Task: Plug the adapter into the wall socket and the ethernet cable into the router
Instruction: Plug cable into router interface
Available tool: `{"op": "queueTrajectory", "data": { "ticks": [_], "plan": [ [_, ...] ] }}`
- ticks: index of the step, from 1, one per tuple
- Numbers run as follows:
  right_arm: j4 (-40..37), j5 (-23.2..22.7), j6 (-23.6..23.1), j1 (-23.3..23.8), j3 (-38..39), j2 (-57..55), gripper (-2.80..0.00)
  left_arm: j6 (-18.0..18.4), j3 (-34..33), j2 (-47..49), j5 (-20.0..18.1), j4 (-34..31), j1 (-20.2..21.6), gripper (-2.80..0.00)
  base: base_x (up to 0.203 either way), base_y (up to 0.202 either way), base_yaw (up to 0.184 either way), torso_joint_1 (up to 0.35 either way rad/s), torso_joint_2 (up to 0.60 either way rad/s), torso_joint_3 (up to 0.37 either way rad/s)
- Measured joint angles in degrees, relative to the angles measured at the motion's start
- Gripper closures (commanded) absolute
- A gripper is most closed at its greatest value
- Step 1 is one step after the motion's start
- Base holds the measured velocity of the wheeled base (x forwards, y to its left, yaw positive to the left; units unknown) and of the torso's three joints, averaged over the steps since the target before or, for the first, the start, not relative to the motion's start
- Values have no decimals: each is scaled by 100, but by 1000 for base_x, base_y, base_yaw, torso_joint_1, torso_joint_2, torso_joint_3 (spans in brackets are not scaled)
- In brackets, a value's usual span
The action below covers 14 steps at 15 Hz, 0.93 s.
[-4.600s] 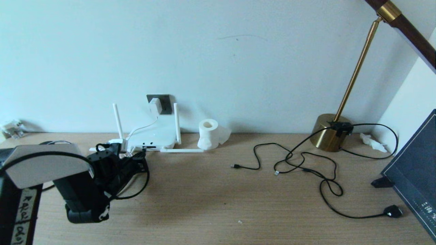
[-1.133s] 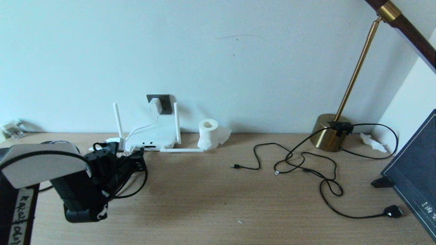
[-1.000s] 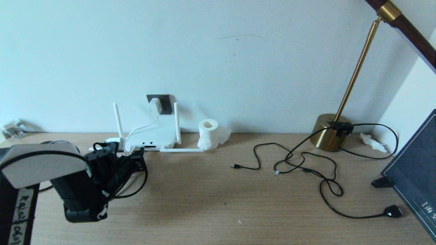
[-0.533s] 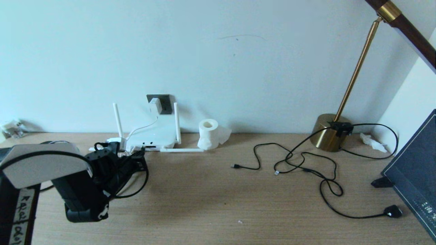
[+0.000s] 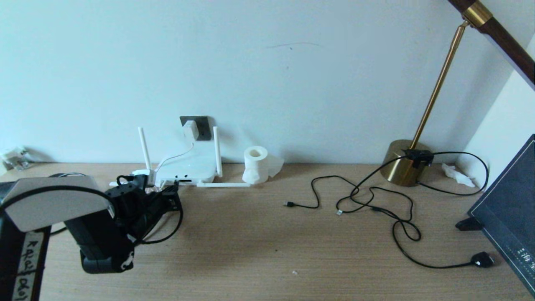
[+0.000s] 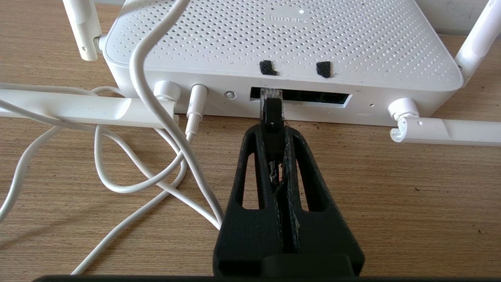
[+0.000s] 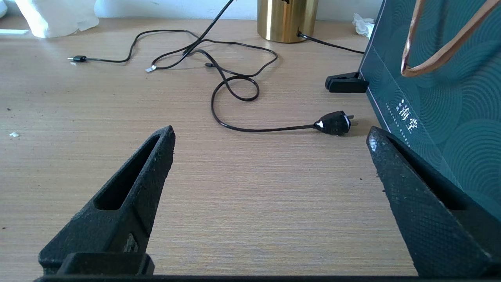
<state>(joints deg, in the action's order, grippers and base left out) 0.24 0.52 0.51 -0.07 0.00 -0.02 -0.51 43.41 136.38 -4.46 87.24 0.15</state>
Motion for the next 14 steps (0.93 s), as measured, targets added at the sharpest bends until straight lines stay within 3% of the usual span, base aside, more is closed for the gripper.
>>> {"op": "queueTrajectory", "data": {
  "ticks": [14],
  "plan": [
    [2,1,0,0,0,0,-280,-6,-9,-27,2,-6,59,0,0,0,0,0,0,0]
  ]
}}
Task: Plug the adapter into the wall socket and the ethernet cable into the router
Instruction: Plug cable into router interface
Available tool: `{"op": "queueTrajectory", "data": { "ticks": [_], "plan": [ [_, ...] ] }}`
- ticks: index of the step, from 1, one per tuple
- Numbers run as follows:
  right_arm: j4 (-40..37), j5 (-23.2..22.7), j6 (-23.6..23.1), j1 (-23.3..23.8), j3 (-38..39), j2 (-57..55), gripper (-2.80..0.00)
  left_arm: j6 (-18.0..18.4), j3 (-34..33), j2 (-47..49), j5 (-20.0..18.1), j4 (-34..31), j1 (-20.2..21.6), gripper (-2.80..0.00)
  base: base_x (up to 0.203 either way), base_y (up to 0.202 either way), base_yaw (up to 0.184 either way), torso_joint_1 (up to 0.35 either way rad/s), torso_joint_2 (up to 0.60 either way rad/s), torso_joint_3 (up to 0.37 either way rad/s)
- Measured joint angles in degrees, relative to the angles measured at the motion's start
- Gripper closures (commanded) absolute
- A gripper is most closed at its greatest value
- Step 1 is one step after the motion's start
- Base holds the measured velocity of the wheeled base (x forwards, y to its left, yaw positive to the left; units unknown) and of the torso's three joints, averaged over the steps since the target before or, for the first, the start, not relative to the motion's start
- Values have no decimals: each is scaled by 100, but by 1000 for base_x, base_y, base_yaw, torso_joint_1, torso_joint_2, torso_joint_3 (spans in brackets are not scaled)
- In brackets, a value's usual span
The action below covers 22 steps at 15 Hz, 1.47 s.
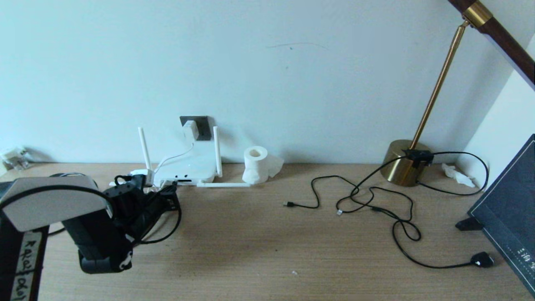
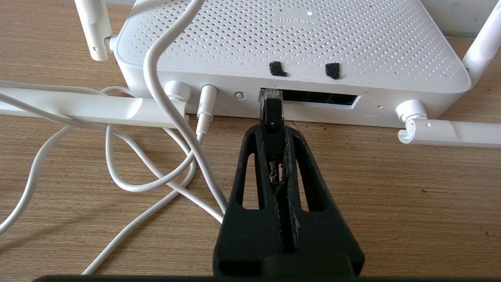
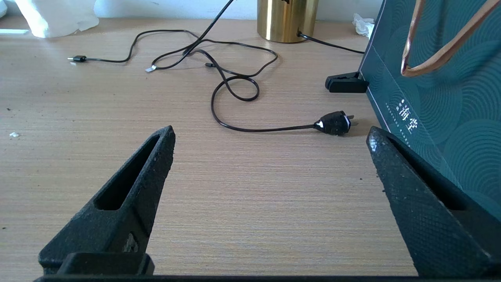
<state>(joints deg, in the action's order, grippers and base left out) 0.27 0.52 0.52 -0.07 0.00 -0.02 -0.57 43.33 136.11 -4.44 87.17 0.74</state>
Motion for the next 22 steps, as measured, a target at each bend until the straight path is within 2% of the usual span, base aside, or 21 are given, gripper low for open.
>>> {"op": "queueTrajectory", "data": {
  "ticks": [22],
  "plan": [
    [-2,-1,1,0,-2,0,-280,-2,99,5,9,9,-9,0,0,0,0,0,0,0]
  ]
}}
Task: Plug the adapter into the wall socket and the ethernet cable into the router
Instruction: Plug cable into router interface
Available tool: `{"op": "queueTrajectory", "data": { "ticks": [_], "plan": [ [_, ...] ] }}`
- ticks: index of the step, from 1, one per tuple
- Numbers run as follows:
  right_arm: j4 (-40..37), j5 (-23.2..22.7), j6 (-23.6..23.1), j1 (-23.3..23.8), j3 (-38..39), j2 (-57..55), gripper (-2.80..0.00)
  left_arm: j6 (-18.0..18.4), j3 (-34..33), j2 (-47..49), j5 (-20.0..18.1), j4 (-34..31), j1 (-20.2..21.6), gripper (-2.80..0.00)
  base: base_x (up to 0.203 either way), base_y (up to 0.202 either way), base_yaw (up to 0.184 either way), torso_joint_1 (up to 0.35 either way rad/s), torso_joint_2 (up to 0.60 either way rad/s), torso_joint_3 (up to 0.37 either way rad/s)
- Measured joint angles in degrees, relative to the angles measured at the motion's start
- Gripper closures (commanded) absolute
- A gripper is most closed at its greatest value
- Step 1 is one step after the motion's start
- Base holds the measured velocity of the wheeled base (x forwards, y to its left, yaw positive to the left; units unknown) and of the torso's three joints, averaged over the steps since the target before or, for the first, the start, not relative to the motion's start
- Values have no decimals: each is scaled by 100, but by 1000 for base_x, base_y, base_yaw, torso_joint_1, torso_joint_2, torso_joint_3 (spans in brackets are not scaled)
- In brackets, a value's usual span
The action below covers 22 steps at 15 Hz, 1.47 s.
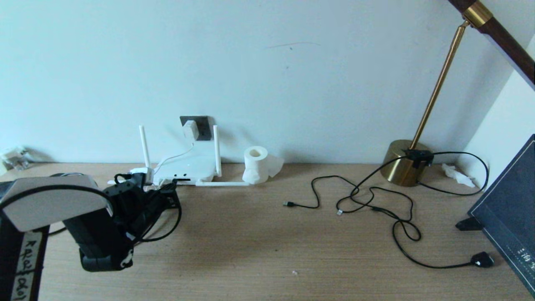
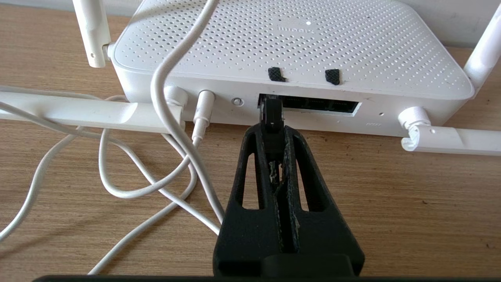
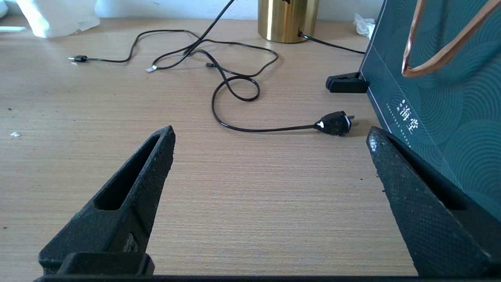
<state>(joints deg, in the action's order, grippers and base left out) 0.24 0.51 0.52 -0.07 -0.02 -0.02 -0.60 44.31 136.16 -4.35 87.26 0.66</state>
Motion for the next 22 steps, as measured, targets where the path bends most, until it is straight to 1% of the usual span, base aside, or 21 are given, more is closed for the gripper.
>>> {"op": "queueTrajectory", "data": {
  "ticks": [15,22],
  "plan": [
    [0,-2,0,0,2,0,-280,0,-2,-27,-2,-7,7,0,0,0,0,0,0,0],
    [5,1,2,0,2,0,-280,1,147,-24,4,-24,11,0,0,0,0,0,0,0]
  ]
}}
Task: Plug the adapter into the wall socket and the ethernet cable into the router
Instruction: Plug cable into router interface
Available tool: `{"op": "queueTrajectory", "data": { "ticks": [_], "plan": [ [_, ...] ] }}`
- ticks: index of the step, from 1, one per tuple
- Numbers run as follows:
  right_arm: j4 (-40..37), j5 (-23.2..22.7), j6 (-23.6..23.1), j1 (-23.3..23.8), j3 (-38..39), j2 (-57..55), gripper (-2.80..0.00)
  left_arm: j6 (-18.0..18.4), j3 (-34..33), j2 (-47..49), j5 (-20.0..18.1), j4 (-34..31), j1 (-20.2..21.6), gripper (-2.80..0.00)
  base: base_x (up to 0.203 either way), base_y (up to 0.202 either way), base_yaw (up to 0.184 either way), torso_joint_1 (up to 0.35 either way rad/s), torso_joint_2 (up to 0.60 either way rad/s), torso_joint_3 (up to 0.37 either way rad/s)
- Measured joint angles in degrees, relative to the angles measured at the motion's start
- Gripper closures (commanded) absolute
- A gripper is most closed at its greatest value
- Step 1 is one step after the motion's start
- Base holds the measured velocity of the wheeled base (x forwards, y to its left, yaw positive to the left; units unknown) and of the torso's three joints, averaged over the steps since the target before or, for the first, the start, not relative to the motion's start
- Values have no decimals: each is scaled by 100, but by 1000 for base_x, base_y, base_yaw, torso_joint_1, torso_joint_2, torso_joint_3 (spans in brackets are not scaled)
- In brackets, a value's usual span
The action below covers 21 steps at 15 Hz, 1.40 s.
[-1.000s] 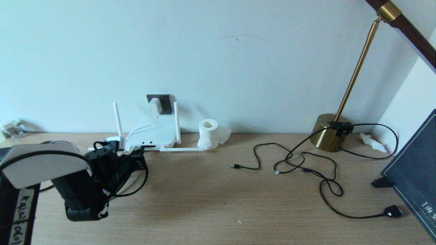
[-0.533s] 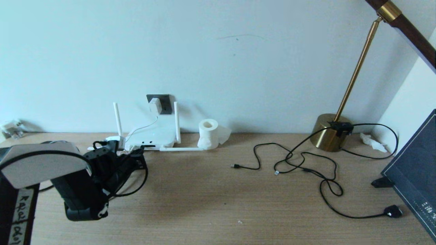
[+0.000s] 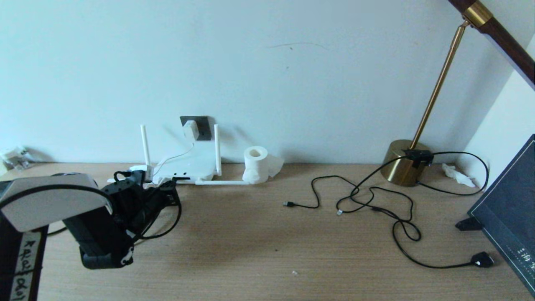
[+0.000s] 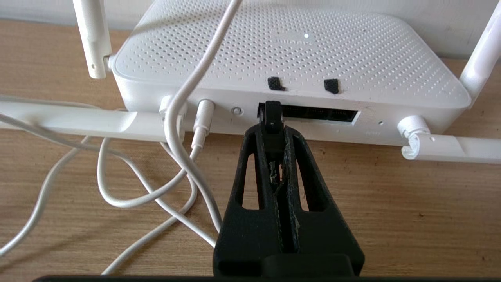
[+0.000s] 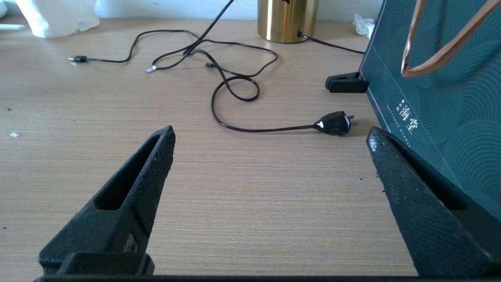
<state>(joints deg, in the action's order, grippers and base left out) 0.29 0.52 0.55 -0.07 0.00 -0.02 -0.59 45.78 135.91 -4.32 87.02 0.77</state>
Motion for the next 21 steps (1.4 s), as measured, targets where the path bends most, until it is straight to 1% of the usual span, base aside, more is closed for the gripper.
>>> {"op": "queueTrajectory", "data": {
  "ticks": [21],
  "plan": [
    [-5,0,-2,0,0,0,-280,2,107,89,5,19,-26,0,0,0,0,0,0,0]
  ]
}}
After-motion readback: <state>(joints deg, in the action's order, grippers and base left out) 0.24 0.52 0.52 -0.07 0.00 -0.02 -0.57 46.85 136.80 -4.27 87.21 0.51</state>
